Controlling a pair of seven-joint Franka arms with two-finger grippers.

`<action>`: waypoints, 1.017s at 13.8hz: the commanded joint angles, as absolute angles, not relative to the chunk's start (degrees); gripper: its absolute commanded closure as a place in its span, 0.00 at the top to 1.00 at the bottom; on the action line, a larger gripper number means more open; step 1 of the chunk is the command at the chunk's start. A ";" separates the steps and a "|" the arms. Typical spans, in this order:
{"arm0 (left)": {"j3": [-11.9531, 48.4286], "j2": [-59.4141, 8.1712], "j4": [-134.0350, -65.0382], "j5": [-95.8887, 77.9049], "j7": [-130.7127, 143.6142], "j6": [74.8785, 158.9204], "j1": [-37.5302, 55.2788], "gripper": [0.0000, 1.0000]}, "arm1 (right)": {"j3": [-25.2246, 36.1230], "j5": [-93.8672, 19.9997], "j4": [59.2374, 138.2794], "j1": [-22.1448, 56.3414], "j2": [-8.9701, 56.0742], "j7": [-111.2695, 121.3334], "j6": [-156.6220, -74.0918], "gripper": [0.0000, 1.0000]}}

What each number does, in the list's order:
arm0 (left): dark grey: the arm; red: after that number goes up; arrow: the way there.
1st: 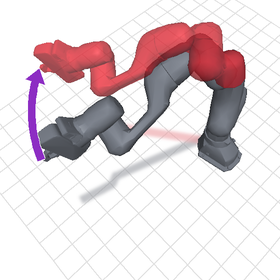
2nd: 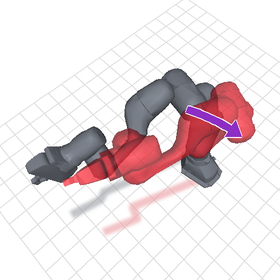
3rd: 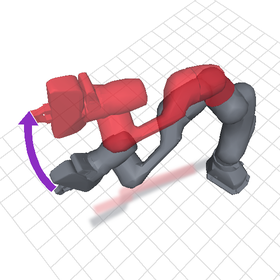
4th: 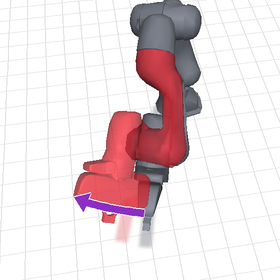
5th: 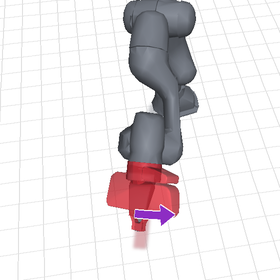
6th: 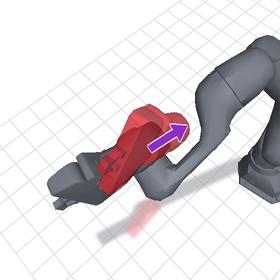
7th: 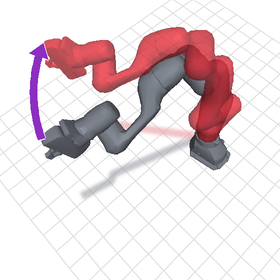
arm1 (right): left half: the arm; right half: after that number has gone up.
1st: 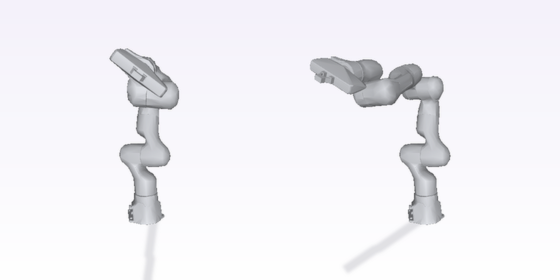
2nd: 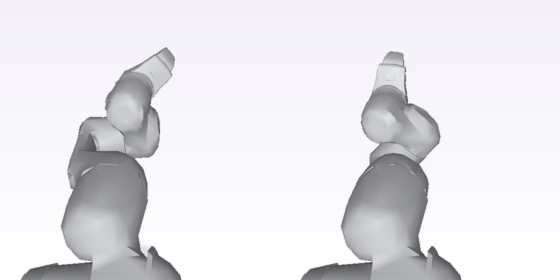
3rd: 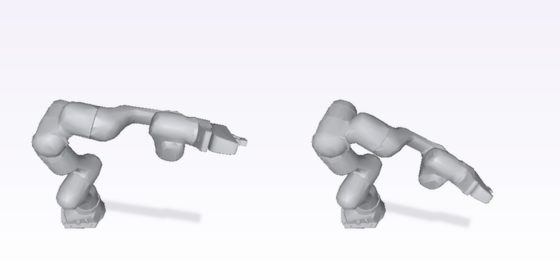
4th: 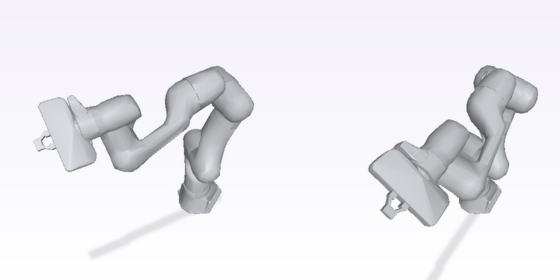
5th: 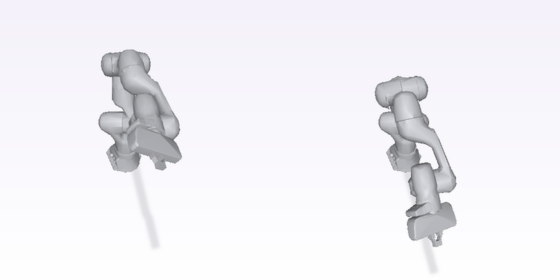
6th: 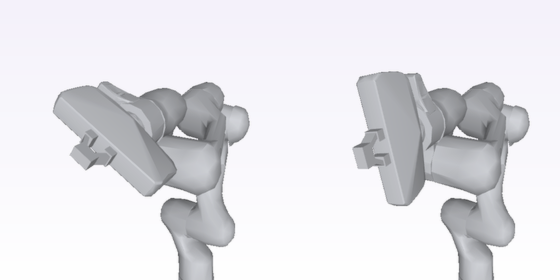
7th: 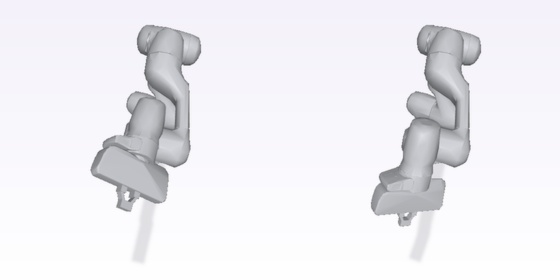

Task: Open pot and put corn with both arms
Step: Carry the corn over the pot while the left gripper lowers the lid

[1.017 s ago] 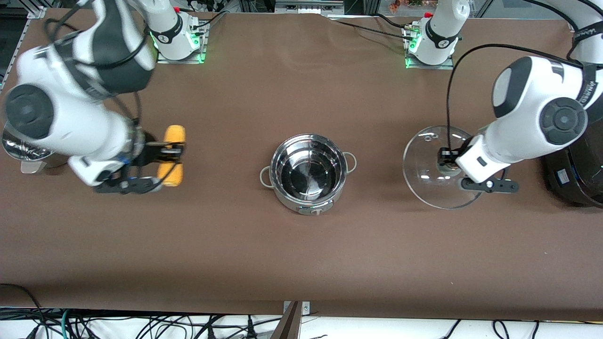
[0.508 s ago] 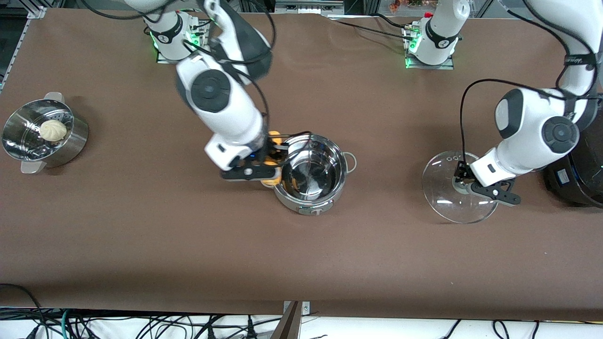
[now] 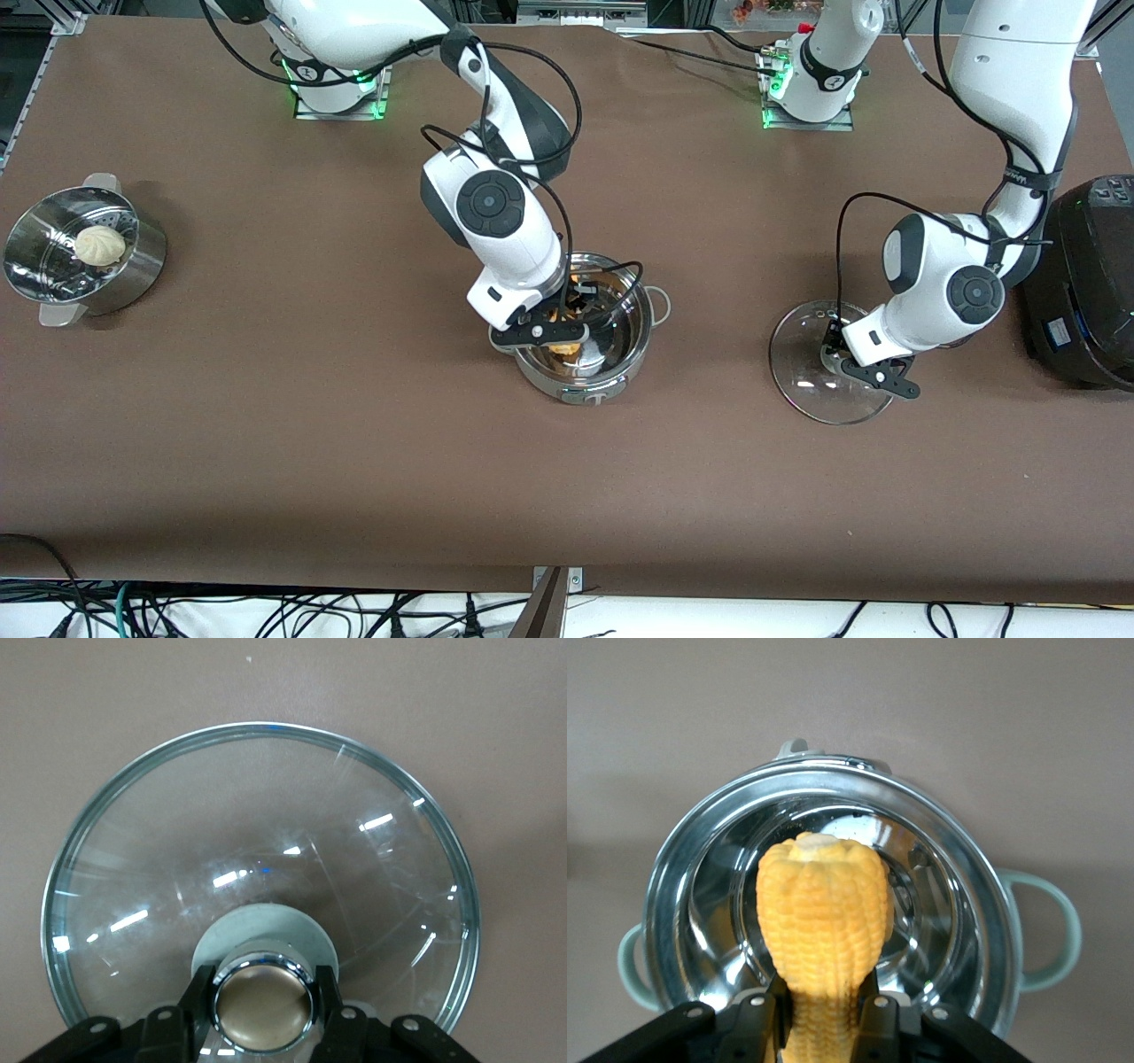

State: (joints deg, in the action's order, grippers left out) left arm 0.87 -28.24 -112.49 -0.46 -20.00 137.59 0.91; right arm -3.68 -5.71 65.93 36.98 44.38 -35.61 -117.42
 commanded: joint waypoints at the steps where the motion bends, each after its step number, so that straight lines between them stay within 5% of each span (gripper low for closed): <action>1: 0.79 -27.60 -112.41 -1.58 -21.89 137.29 0.97 0.44 | -3.52 -5.80 63.81 37.53 47.19 -35.77 -119.52 0.00; 2: 0.79 -27.60 -112.50 -1.58 -21.10 137.11 0.97 0.92 | -3.52 -5.89 63.81 37.88 47.98 -35.86 -120.40 0.00; 3: 0.79 -27.16 -112.59 -1.50 -20.92 136.59 1.05 1.00 | -3.52 -5.80 63.81 38.75 48.68 -36.03 -121.19 0.00; 8: 0.79 -15.76 -122.06 -1.41 -21.01 136.41 1.32 1.00 | -3.52 -5.80 63.98 40.78 50.89 -36.39 -122.26 0.03; 9: 0.79 -12.95 -123.30 -1.41 -20.92 136.41 1.32 1.00 | -3.52 -5.80 63.98 40.78 51.06 -36.39 -122.26 0.36; 12: 0.79 -3.82 -123.23 -1.23 -20.92 131.35 1.14 1.00 | -3.43 -5.71 64.16 40.69 51.24 -36.39 -122.26 0.86; 13: 0.70 -0.82 -122.87 -0.88 -20.74 128.44 1.14 1.00 | -3.43 -5.45 64.16 40.69 51.24 -36.21 -122.26 0.99; 14: 0.53 2.34 -122.87 -0.88 -20.74 126.41 0.97 1.00 | -3.34 -5.19 64.16 40.69 51.24 -35.95 -122.26 1.00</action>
State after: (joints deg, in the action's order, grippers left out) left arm 0.90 -5.83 -120.29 -0.46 -20.01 130.36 1.03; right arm -3.47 -5.67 65.87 40.49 50.35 -35.70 -122.56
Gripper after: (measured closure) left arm 0.000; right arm 0.392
